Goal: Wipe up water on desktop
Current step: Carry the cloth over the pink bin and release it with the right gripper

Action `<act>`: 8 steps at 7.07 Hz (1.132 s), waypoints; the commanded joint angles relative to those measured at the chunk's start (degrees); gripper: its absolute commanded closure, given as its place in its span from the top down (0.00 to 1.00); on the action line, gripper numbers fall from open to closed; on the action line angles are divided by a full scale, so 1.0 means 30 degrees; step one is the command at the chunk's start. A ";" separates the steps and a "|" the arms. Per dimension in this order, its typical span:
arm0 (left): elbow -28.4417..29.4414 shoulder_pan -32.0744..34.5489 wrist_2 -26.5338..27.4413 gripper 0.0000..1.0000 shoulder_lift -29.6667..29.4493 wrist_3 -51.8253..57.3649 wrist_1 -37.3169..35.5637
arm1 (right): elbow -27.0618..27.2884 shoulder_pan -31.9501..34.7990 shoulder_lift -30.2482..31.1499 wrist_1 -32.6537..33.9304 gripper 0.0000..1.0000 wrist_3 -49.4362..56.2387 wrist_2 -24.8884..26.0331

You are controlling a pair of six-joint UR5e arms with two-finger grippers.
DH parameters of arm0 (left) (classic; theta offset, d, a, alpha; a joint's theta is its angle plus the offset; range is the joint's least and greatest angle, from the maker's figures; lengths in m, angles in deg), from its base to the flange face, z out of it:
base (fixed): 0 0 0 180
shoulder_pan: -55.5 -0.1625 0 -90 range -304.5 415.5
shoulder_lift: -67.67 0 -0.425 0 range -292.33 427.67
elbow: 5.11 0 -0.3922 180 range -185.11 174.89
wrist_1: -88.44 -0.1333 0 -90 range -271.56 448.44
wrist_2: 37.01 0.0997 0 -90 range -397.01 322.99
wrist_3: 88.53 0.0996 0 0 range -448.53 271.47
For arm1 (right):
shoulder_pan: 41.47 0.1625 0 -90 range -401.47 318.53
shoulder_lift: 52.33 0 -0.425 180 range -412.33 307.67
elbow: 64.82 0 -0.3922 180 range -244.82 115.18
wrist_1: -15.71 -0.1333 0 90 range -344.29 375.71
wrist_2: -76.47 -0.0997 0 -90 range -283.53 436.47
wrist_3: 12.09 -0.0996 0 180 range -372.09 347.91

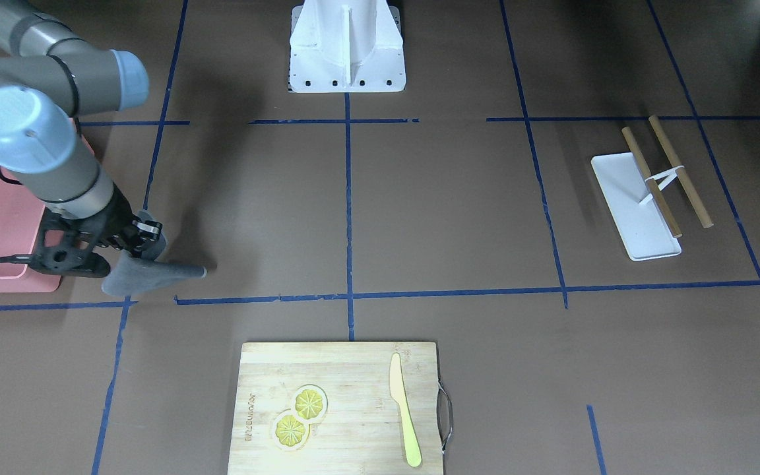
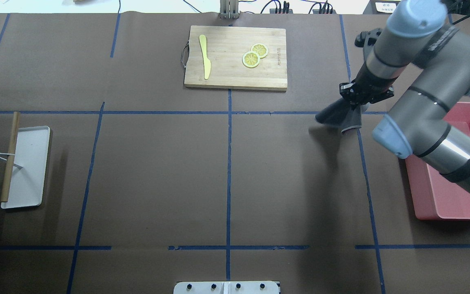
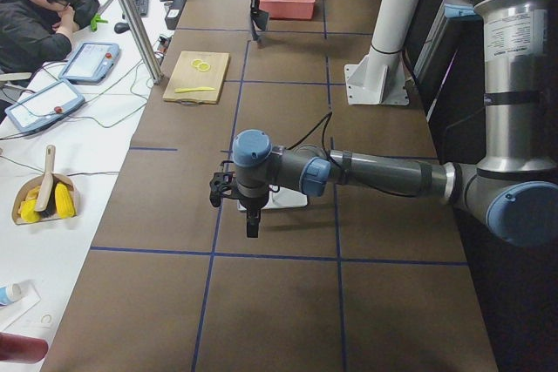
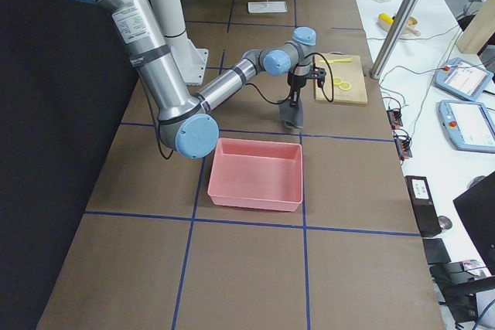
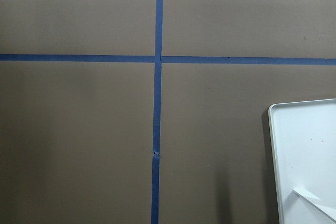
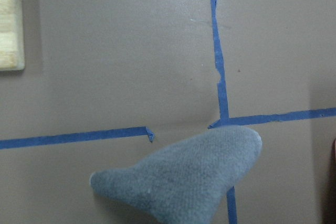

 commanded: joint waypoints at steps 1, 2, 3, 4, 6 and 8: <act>0.0010 0.0000 -0.0022 1.00 0.0023 -0.0032 0.0004 | 0.4320 0.0614 0.0215 0.4559 0.00 0.0068 -0.0816; 0.0011 0.0000 -0.0022 1.00 -0.0006 -0.0032 0.0004 | 0.6635 0.0817 0.0128 0.7634 0.00 0.0097 -0.0816; 0.0011 0.0000 -0.0022 1.00 -0.0035 -0.0032 0.0004 | 0.8167 0.1399 -0.0047 0.9840 0.00 0.0562 -0.0845; -0.0018 0.0000 -0.0022 1.00 0.0022 -0.0003 0.0004 | 0.9603 0.1521 -0.0020 1.1370 0.00 0.1349 -0.0846; -0.0019 0.0000 0.0007 1.00 0.0081 0.0084 0.0004 | 1.0758 0.2800 0.1812 1.1943 0.00 0.5289 -0.1689; -0.0019 0.0000 0.0007 1.00 0.0111 0.0085 0.0004 | 1.0383 0.6511 0.5996 1.1766 0.00 1.2656 -0.2598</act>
